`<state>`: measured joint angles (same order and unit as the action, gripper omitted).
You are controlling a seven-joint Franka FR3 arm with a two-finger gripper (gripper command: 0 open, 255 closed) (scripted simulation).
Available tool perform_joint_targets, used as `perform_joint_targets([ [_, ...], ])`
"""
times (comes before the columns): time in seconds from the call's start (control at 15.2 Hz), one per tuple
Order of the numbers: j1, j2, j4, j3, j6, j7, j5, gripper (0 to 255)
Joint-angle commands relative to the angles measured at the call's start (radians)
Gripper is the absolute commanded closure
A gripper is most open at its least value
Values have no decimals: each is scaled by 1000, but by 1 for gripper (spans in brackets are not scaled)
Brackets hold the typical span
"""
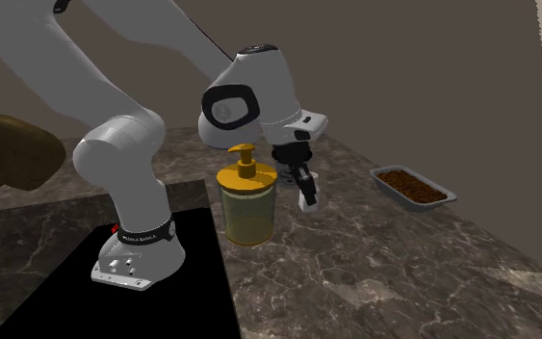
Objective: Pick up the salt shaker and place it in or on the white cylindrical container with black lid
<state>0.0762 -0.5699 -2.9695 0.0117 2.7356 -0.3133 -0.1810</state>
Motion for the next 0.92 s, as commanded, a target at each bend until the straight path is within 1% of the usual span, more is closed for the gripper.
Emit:
perform_joint_targets([
  [0.0,-11,-39,9,-4,-50,6,9,255],
  [0.86,-41,-180,115,-19,-296,39,41,255],
])
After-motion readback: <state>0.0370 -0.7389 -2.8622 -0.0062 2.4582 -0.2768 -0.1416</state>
